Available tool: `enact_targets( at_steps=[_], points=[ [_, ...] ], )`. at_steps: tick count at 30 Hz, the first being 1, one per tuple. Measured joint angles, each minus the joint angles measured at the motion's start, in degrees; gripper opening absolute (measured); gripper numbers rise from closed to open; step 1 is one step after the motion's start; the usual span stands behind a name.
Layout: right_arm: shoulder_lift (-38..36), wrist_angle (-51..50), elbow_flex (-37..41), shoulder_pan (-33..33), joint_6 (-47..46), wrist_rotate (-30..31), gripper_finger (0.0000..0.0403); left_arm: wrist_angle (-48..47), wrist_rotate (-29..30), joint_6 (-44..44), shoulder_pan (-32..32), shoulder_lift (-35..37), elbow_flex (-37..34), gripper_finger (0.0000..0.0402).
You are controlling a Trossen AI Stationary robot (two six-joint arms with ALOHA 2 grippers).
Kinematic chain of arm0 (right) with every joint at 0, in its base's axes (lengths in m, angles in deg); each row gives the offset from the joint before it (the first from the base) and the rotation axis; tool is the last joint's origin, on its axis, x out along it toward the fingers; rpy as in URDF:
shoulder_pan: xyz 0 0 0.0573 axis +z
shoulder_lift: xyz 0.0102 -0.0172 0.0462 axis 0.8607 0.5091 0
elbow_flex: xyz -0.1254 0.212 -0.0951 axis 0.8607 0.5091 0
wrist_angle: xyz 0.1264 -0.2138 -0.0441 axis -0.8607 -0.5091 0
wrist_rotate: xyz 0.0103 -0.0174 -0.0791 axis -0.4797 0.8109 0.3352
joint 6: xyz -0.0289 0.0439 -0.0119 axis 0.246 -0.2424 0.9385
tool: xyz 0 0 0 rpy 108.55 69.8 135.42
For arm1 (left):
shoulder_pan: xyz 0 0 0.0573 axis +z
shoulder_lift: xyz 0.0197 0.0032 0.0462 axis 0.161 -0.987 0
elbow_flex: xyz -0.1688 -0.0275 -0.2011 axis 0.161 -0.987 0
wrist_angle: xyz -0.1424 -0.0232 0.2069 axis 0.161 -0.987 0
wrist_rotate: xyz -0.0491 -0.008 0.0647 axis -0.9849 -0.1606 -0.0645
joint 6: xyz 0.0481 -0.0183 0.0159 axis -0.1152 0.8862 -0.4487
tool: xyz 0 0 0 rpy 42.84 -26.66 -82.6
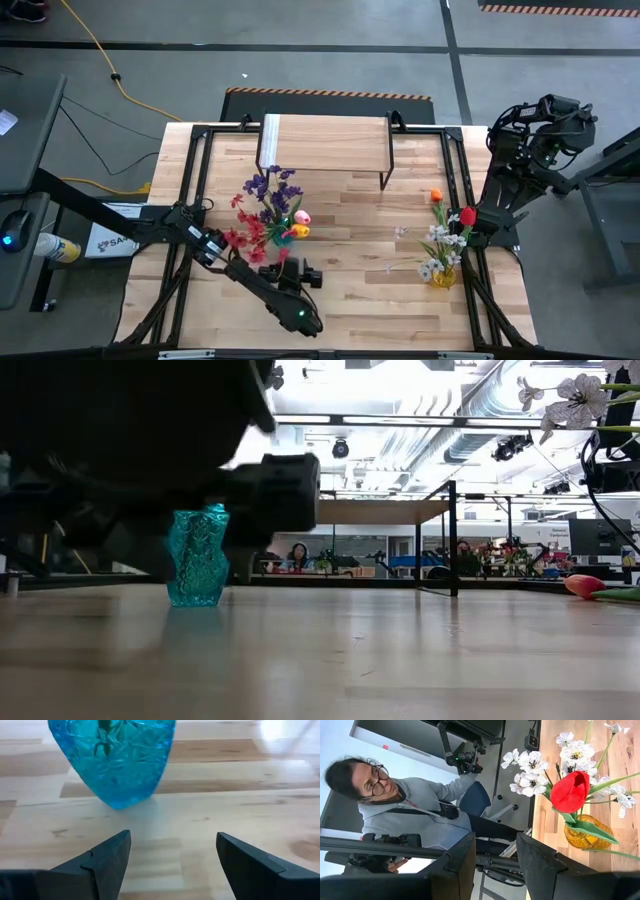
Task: Pick and place flowers into a vace then onto a shelf
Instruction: Adjust the vases
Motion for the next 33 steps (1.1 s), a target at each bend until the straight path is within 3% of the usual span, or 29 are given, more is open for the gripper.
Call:
enact_targets(
  at_steps=[6, 11, 16, 20, 23, 33],
  points=[
    [0.0, 0.0, 0.0, 0.0, 0.0, -0.6, 0.0133, 1.6, 0.5, 0.3, -2.1, 0.0, 2.2, 0.0326],
    [0.0, 0.0, 0.0, 0.0, 1.7, -1.0, 0.0133, 6.4, 5.6, -2.4, -2.8, 0.0, 5.2, 0.0326],
    [0.0, 0.0, 0.0, 0.0, 2.0, -1.0, 0.0133, 12.2, 15.7, -9.7, -1.5, 0.0, 8.1, 0.0326],
    [0.0, 0.1, 0.0, 0.0, 2.4, -1.0, 0.0133, 12.7, 18.1, -15.1, 1.2, 0.0, 9.4, 0.0326],
    [0.0, 0.3, 0.0, 0.0, 2.5, -1.6, 0.0133, 10.4, 17.4, -16.8, 3.2, 0.0, 9.5, 0.0326],
    [0.0, 0.3, 0.0, 0.0, 3.8, -5.0, 0.0133, -0.5, 13.9, -7.9, 5.5, 0.0, 7.4, 0.0326]
  ],
)
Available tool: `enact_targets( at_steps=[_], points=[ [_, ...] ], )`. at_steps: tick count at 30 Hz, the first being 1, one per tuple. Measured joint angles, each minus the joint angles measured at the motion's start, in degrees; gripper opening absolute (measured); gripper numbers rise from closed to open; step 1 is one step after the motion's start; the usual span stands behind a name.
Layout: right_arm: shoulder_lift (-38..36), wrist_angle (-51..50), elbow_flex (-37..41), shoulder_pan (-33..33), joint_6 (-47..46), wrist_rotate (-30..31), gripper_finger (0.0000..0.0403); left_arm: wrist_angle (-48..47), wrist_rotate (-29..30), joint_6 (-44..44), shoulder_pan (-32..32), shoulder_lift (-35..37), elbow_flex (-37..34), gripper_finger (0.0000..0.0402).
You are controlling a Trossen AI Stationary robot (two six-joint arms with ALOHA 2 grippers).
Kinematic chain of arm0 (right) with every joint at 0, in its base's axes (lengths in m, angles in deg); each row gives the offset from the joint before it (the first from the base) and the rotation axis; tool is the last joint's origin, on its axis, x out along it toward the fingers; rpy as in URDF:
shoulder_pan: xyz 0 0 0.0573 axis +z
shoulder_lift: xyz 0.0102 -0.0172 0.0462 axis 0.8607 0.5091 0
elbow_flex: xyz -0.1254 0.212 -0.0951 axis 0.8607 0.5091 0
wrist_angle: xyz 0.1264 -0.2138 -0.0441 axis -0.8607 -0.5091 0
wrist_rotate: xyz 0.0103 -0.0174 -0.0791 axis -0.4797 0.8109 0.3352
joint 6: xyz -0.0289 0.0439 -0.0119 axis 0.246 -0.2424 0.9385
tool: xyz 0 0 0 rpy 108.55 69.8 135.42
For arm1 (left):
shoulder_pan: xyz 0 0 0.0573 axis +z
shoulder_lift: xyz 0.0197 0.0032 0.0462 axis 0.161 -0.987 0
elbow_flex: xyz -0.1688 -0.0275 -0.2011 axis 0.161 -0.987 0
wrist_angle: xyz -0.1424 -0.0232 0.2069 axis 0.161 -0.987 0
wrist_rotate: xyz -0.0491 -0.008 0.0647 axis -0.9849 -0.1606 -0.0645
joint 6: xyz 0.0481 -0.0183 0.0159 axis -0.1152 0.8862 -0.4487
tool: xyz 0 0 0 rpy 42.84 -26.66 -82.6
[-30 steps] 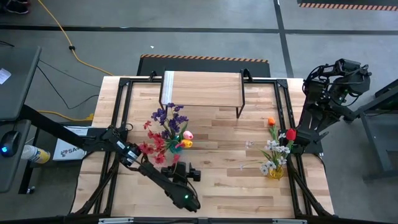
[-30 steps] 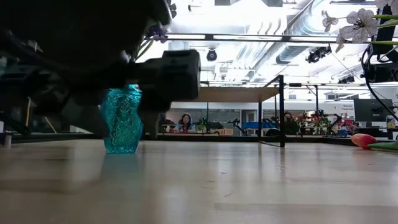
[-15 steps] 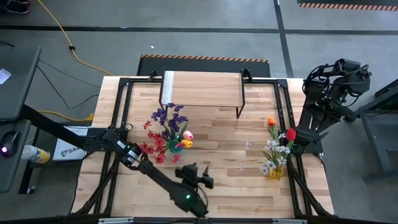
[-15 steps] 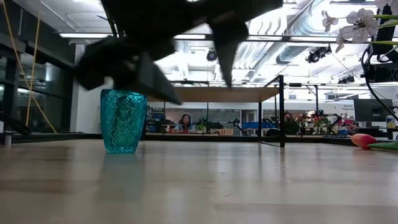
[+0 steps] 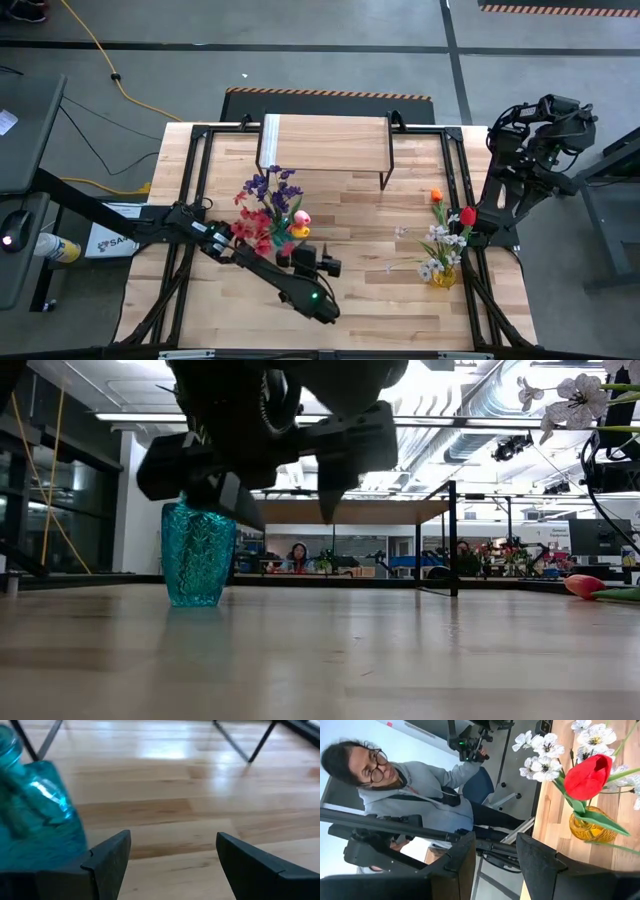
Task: Pick and place flowers into a vace then onto a shelf
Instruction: Adjust the vases
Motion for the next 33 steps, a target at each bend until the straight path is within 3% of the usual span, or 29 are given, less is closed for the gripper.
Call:
enact_targets(
  at_steps=[9, 22, 33],
  points=[
    [0.0, 0.0, 0.0, 0.0, 1.2, 0.1, 0.0133, -0.5, -2.6, 0.3, 0.4, 0.0, -0.9, 0.0326],
    [0.0, 0.0, 0.0, 0.0, 1.2, 0.9, 0.0133, -0.5, -7.1, 7.0, 0.4, 0.0, -8.4, 0.0326],
    [0.0, 0.0, 0.0, 0.0, 1.2, 2.3, 0.0133, -0.5, -10.3, 8.0, 0.3, 0.0, -9.0, 0.0326]
  ],
)
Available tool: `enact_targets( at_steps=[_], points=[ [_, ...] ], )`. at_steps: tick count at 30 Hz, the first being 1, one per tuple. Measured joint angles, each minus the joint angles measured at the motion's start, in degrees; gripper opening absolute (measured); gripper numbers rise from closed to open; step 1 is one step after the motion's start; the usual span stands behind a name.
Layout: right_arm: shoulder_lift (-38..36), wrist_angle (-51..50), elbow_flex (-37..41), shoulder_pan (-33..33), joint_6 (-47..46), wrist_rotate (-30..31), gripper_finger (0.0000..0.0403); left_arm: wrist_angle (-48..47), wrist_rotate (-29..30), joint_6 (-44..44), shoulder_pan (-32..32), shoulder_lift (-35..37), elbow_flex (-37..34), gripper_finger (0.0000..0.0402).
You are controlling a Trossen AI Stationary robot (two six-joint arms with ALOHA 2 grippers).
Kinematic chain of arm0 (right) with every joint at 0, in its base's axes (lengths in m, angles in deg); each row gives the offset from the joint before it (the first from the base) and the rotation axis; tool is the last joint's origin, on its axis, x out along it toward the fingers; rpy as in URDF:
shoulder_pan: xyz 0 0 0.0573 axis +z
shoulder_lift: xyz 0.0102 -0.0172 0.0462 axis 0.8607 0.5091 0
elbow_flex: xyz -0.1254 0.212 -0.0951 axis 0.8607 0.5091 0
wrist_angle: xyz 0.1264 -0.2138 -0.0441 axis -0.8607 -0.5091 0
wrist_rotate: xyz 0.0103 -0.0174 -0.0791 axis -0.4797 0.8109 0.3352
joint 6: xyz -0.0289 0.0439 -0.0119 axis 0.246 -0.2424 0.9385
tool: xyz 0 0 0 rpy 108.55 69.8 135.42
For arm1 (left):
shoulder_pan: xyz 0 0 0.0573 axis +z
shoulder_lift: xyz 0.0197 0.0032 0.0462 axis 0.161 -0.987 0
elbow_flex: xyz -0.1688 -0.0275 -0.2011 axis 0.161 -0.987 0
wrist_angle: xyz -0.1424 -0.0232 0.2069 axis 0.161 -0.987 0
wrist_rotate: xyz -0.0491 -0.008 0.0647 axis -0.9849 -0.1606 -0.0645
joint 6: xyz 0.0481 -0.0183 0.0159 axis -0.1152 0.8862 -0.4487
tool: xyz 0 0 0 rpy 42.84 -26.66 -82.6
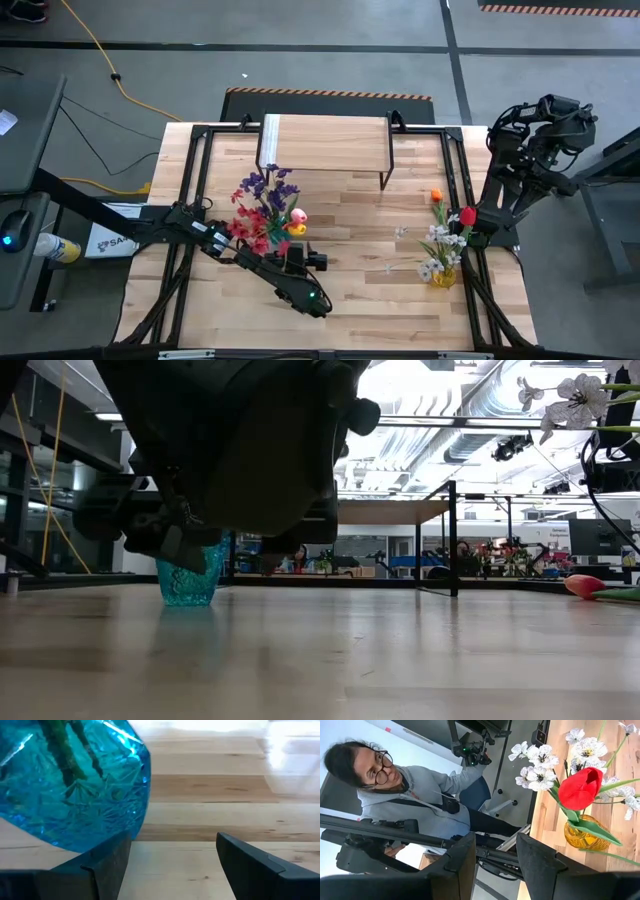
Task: Pick and place flowers into a vace then onto a shelf
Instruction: Adjust the vases
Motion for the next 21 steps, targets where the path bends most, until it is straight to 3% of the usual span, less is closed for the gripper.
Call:
enact_targets(
  at_steps=[21],
  points=[
    [0.0, 0.0, 0.0, 0.0, -0.4, -0.2, 0.0133, 0.0, -4.0, 1.3, -0.4, -0.1, -4.0, 0.0326]
  ],
)
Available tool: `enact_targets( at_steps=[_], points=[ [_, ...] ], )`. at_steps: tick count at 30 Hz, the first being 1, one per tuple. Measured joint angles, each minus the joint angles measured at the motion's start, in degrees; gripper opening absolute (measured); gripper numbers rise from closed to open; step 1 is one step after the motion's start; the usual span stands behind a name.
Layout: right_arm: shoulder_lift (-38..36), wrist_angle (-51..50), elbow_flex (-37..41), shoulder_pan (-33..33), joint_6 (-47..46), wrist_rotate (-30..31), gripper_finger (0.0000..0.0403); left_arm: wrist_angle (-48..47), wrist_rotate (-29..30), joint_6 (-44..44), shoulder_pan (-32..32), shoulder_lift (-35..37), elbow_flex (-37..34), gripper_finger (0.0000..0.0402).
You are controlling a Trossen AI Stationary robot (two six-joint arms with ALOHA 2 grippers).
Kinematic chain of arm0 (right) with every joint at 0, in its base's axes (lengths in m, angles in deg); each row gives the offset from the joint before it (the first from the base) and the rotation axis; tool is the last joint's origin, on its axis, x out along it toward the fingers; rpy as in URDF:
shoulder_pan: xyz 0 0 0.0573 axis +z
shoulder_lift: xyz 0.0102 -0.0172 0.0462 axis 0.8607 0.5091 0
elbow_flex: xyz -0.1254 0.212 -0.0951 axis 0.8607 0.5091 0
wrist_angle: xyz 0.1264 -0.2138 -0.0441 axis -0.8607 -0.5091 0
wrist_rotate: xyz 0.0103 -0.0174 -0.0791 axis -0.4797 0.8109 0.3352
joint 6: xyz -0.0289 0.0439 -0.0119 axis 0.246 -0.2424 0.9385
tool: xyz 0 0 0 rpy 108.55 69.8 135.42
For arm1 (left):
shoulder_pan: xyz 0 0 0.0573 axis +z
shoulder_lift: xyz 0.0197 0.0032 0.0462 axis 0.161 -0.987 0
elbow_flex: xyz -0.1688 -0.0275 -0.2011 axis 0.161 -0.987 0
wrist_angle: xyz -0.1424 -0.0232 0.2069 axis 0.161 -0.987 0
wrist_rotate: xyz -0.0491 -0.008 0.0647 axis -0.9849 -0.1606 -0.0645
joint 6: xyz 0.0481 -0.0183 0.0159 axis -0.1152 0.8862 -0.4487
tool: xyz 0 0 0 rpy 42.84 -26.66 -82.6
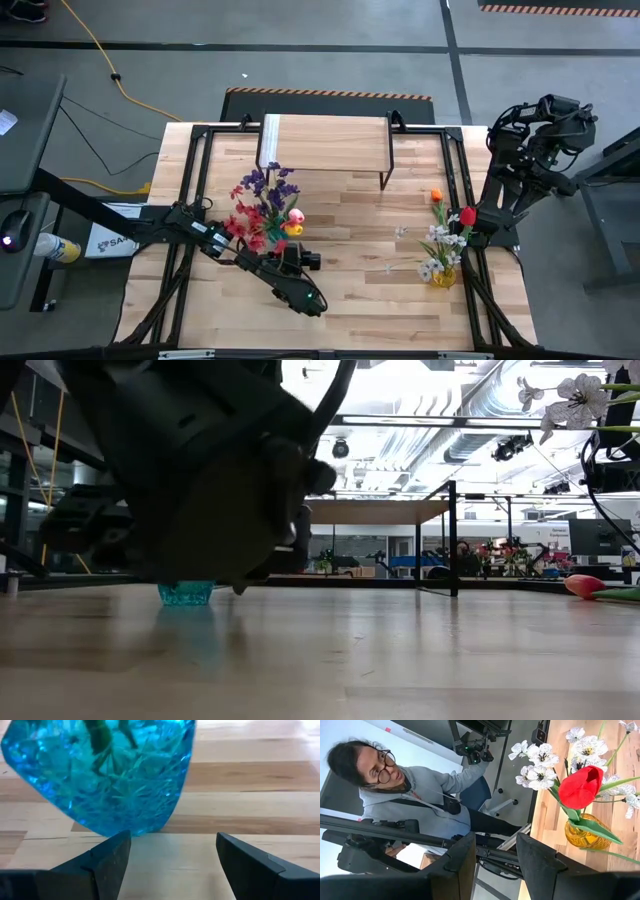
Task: Pick and place flowers into a vace then onto a shelf
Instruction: Adjust the vases
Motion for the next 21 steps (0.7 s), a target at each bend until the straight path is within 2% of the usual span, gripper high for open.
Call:
enact_targets(
  at_steps=[10, 21],
  points=[
    [0.0, 0.0, 0.0, 0.0, 0.0, 0.4, 0.0133, 0.0, -1.0, 0.4, -0.2, 0.4, -0.1, 0.0326],
    [0.0, 0.0, 0.0, 0.0, 0.3, -3.5, 0.0133, 0.0, 3.1, -0.1, -5.4, 0.8, 10.5, 0.0326]
  ],
)
